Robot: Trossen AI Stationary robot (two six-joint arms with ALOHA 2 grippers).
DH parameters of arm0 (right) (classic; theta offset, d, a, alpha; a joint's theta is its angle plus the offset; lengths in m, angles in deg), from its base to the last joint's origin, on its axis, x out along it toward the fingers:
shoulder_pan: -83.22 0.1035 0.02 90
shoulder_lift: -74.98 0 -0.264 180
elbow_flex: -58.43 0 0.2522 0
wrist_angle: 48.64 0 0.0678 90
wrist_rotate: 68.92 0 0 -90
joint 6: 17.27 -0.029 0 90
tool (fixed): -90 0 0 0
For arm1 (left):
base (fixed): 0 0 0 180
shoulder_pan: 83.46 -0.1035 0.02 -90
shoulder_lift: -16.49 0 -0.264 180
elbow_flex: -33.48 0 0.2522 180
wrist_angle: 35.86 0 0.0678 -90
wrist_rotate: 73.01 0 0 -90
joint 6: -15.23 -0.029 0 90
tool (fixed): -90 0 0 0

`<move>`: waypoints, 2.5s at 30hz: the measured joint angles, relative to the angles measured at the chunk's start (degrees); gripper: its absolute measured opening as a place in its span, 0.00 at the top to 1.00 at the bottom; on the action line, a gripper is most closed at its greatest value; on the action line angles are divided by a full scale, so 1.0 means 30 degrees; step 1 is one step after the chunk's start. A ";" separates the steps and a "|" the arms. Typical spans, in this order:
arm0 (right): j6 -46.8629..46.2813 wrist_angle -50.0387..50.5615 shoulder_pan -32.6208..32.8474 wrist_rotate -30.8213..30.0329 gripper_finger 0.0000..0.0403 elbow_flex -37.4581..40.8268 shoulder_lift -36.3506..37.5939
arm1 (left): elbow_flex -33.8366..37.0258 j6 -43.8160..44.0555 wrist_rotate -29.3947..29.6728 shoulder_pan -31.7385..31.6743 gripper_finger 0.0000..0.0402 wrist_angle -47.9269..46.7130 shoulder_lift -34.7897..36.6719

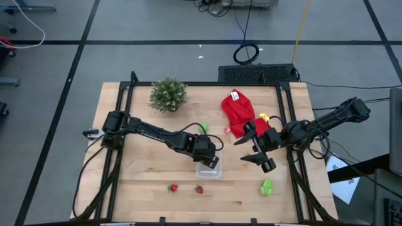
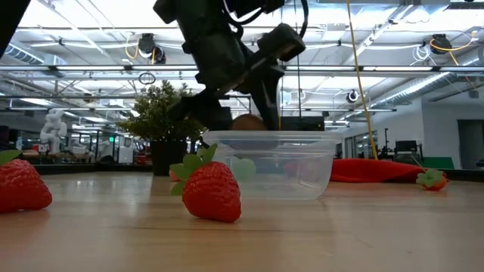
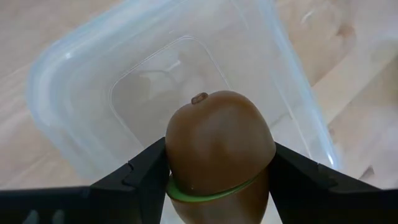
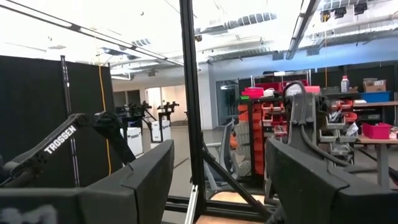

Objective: Pick and placing Produce into tupperware
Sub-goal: Put the brown kiwi into the transparent bin, then put the left pink peach into the transparent bin

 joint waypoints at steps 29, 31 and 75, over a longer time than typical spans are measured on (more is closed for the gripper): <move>0.0004 -0.0585 -0.0003 0.0000 0.40 0.0000 0.0007 | 0.0015 -0.0192 -0.0713 -0.0131 0.43 0.1662 -0.0752; 0.0004 -0.0578 0.0001 0.0000 0.40 0.0000 0.0007 | 0.0015 -0.0195 -0.0870 -0.0177 0.43 0.1694 -0.0752; -0.0142 -0.0509 0.0002 0.0007 0.40 0.0007 0.0005 | 0.0000 -0.0868 0.4666 0.0634 0.32 -0.7047 0.3219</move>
